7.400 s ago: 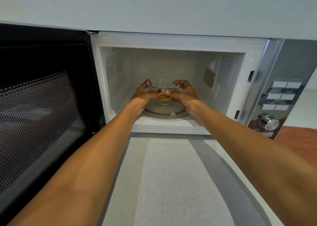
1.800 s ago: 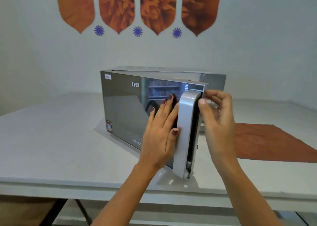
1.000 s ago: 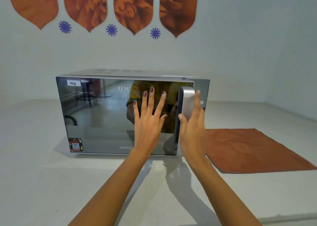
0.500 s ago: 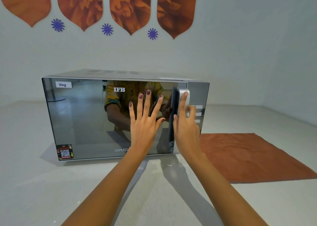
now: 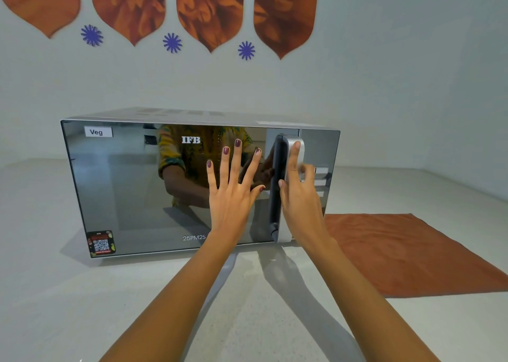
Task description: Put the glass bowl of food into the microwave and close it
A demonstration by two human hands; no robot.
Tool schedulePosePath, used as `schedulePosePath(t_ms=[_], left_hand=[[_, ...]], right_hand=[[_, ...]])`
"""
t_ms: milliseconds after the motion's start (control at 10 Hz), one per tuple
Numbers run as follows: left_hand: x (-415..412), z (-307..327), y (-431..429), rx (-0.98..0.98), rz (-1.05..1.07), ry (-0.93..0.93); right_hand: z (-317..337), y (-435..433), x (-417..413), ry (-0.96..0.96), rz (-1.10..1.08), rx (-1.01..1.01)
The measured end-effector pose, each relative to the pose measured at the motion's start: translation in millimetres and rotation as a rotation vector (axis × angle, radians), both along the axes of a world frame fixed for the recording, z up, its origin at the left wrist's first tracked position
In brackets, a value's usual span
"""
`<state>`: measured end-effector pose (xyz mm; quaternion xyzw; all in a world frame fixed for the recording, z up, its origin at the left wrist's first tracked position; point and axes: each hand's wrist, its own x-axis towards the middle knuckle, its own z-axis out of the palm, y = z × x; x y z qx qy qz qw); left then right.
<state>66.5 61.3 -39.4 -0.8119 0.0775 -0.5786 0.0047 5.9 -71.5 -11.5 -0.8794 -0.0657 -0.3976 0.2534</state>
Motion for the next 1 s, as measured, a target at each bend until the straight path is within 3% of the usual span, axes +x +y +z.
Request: schedulePosePath(t_ms=[100,300,700,1000], left_hand=[[1,0,0,0.002,0.008,-0.002],[4,-1,-1,-0.009,-0.007,0.001],[1,0,3,-0.026,-0.046,-0.011],[-24,-8,23,-0.121,-0.093,0.092]], right_hand=[[5,1,0,0.045,0.013,0.097],[0,-1,2,-0.026,-0.033,-0.072],[-7,-4,6,-0.072,-0.069,-0.11],[-12,-4,-4,-0.136,-0.038,0.036]])
